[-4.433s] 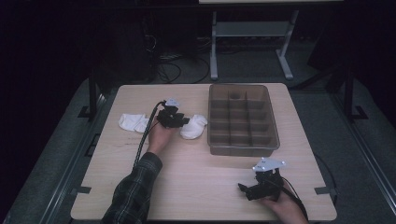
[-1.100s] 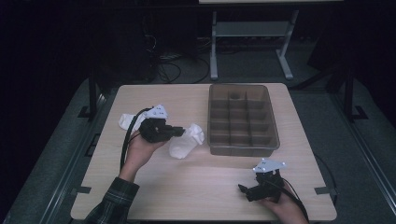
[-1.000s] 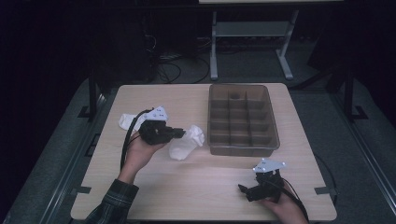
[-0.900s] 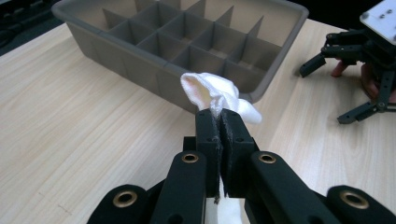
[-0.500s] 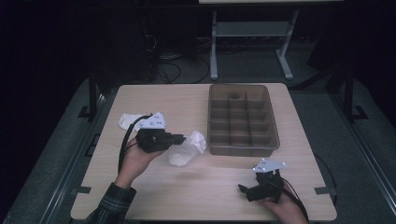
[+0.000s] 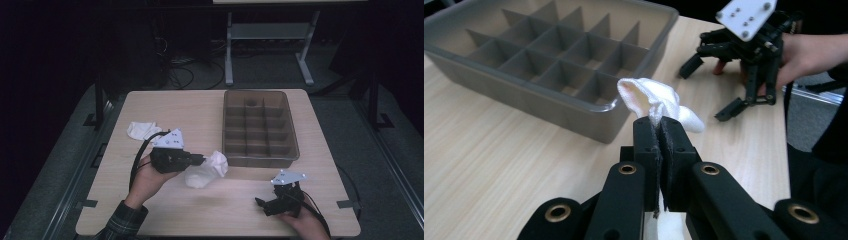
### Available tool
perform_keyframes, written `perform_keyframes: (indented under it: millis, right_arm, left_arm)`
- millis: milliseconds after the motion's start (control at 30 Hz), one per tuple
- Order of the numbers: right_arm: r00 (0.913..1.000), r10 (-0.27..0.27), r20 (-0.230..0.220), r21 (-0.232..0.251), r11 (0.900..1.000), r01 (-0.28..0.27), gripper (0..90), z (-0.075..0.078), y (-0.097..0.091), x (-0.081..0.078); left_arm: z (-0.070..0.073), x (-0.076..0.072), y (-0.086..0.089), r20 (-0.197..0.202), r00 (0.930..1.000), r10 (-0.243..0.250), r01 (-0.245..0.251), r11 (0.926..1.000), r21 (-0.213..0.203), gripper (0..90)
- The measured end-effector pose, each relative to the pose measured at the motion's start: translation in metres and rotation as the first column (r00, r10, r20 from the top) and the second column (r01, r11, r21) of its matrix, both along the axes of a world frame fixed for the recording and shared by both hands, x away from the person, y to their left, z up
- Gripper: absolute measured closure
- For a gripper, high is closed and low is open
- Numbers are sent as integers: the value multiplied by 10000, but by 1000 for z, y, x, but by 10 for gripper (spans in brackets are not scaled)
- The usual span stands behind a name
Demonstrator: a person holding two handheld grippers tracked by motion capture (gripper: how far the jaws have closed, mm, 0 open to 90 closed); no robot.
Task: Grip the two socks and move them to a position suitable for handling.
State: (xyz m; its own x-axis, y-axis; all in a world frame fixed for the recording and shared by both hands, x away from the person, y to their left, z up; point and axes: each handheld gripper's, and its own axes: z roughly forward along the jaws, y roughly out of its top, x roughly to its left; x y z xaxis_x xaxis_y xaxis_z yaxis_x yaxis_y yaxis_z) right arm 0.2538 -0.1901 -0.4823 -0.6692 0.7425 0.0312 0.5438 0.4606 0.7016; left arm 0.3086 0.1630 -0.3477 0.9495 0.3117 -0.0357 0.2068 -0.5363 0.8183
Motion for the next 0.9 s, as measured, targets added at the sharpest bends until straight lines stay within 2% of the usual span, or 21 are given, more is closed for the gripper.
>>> perform_keyframes:
  millis: [233, 500, 667, 900]
  right_arm:
    - [10000, 2, -7, -7, 10000, -2, 0, 0, 0, 0]
    - [10000, 11, 19, -38, 10000, -11, 0, 0, 0, 0]
    - [10000, 38, 40, -54, 10000, -38, 0, 0, 0, 0]
    - [10000, 20, 6, -2, 10000, -20, 0, 0, 0, 0]
  left_arm:
    - [-4, -11, -11, -193, 9987, -480, 486, 9984, 290, 874]
    - [-11, -21, -18, -424, 9958, -806, 827, 9952, 522, 874]
    - [-21, -22, -23, -728, 9931, -917, 964, 9933, 640, 875]
    - [-38, -19, -32, -1195, 9858, -1183, 1273, 9893, 709, 874]
